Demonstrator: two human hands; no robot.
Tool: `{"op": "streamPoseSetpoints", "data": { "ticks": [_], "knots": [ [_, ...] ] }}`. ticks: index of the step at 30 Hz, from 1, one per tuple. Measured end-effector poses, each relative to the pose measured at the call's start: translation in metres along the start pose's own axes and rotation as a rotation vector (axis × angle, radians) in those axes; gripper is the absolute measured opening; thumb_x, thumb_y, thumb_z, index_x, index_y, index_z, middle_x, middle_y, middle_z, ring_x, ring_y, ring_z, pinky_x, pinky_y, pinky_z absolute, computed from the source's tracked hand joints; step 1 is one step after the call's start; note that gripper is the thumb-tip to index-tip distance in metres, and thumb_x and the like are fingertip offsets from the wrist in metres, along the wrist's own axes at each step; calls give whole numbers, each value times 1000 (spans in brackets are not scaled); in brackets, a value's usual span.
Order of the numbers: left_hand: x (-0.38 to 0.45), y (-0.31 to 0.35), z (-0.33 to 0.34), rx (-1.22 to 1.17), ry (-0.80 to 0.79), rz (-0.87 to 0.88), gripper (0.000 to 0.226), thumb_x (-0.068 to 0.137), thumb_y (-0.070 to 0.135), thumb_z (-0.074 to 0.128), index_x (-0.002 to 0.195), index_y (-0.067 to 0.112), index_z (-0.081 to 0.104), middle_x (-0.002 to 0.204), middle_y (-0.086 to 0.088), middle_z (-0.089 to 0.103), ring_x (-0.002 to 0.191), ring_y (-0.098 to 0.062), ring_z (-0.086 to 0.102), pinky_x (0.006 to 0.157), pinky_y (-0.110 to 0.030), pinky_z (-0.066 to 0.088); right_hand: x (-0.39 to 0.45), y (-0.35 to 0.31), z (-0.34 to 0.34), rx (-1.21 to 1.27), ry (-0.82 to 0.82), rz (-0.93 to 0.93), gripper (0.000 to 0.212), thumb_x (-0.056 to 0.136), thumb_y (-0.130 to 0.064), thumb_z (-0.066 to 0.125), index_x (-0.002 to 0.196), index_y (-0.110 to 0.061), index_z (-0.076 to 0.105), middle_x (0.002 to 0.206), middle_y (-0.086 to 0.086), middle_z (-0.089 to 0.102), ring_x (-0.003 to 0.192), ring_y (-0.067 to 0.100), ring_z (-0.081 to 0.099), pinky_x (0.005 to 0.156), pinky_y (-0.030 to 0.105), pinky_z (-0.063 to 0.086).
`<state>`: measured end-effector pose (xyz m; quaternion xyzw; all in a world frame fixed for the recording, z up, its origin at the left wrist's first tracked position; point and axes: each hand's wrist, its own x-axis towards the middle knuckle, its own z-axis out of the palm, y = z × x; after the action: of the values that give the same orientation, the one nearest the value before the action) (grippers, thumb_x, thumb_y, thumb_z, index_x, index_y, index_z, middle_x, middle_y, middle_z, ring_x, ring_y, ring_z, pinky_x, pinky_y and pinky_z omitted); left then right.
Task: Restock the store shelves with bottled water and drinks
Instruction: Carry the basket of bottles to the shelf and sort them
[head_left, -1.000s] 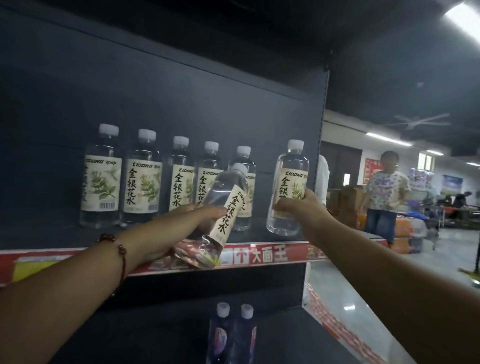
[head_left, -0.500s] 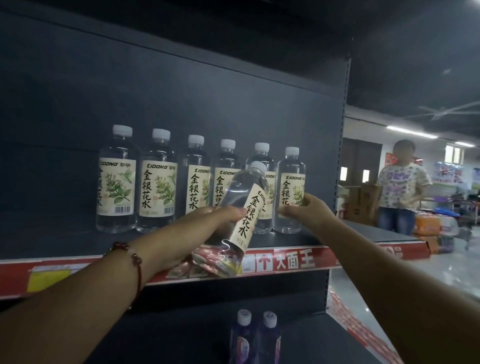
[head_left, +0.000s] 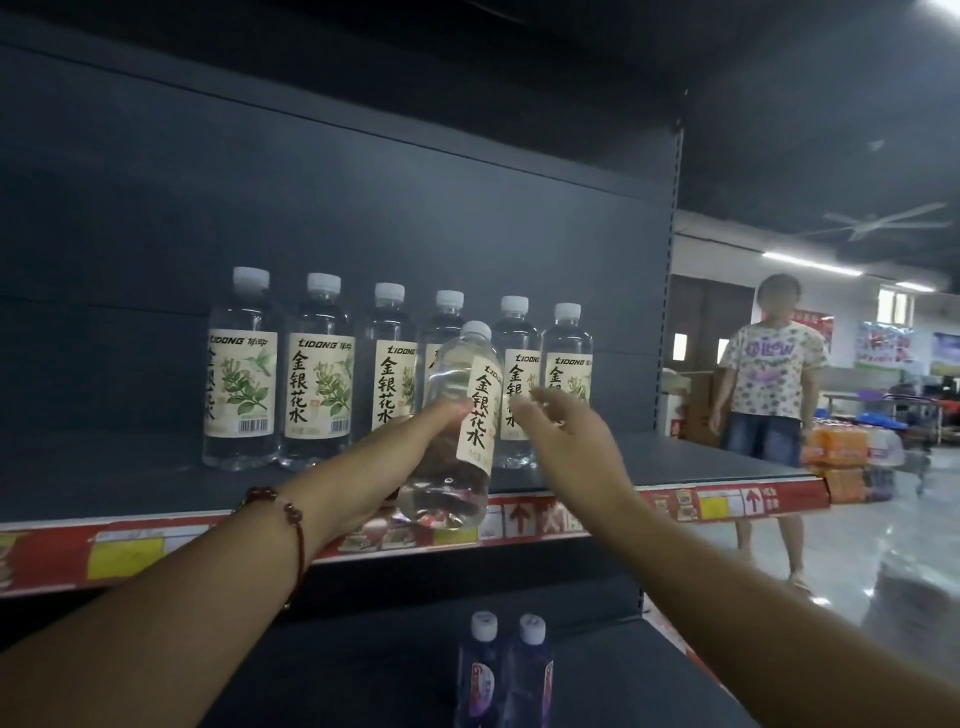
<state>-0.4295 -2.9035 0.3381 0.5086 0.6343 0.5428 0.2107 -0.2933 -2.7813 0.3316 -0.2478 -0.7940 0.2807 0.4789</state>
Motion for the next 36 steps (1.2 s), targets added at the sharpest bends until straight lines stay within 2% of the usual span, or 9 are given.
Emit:
{"op": "streamPoseSetpoints", "data": {
  "ticks": [4, 7, 13, 16, 20, 26, 30, 32, 36],
  "knots": [
    [-5, -3, -3, -1, -30, 22, 71, 77, 86, 41, 126, 38, 60, 133, -4, 63, 126, -28, 57, 110, -57, 36, -28, -24, 23, 233, -493, 90, 75, 87, -79, 41, 132, -22, 61, 123, -2, 70, 108, 14, 67, 84, 31, 52],
    [-12, 1, -1, 35, -51, 42, 91, 72, 91, 34, 149, 42, 34, 155, -8, 40, 142, -30, 38, 117, -59, 25, -23, -31, 34, 346, -475, 296, 103, 64, -87, 62, 139, -17, 54, 130, 5, 67, 115, 21, 65, 98, 43, 49],
    [-9, -1, 2, 146, -73, -16, 80, 82, 87, 19, 133, 38, 58, 133, -5, 64, 129, -25, 54, 115, -51, 32, -28, -20, 12, 495, -419, 365, 54, 83, -52, 71, 118, -11, 69, 107, 7, 77, 104, 27, 72, 99, 48, 53],
    [-8, -2, 8, 325, -82, 23, 47, 96, 65, 33, 115, 39, 68, 106, 16, 70, 103, -5, 63, 88, -27, 46, -25, -3, -13, 427, -345, 318, 48, 81, -46, 73, 114, -12, 69, 104, 8, 77, 102, 28, 72, 100, 50, 52],
    [-8, -5, 9, 459, -74, 98, 26, 97, 53, 50, 109, 38, 69, 95, 24, 66, 89, 2, 62, 75, -21, 45, -9, 15, -48, 363, -185, 335, 41, 85, -34, 74, 113, -7, 65, 107, 16, 74, 99, 32, 72, 95, 52, 55],
    [0, -6, 13, 611, -46, 146, 26, 92, 46, 63, 99, 26, 79, 92, 23, 71, 86, 1, 66, 90, -31, 53, 25, 36, -85, 262, -75, 285, 32, 84, -28, 77, 104, -10, 59, 104, 12, 72, 97, 29, 70, 90, 47, 58],
    [6, -14, 13, 645, 23, 132, 39, 90, 52, 62, 92, 17, 79, 87, 6, 76, 83, -17, 71, 85, -38, 57, 47, 57, -93, 175, -47, 278, 33, 85, -25, 76, 108, -6, 62, 97, 9, 72, 84, 20, 70, 66, 27, 53],
    [7, -19, 13, 651, 43, 146, 44, 89, 55, 61, 94, 14, 77, 94, -4, 76, 89, -25, 71, 86, -41, 57, 58, 70, -93, 127, -53, 288, 33, 84, -23, 77, 108, -6, 63, 99, 12, 73, 89, 24, 71, 70, 29, 55],
    [6, -21, 17, 651, 91, 185, 26, 90, 49, 63, 96, 29, 78, 91, 18, 73, 84, -6, 68, 84, -35, 57, 71, 95, -88, 41, -112, 317, 35, 82, -26, 78, 108, -7, 63, 101, 16, 74, 94, 31, 72, 89, 45, 57]
  ]
}}
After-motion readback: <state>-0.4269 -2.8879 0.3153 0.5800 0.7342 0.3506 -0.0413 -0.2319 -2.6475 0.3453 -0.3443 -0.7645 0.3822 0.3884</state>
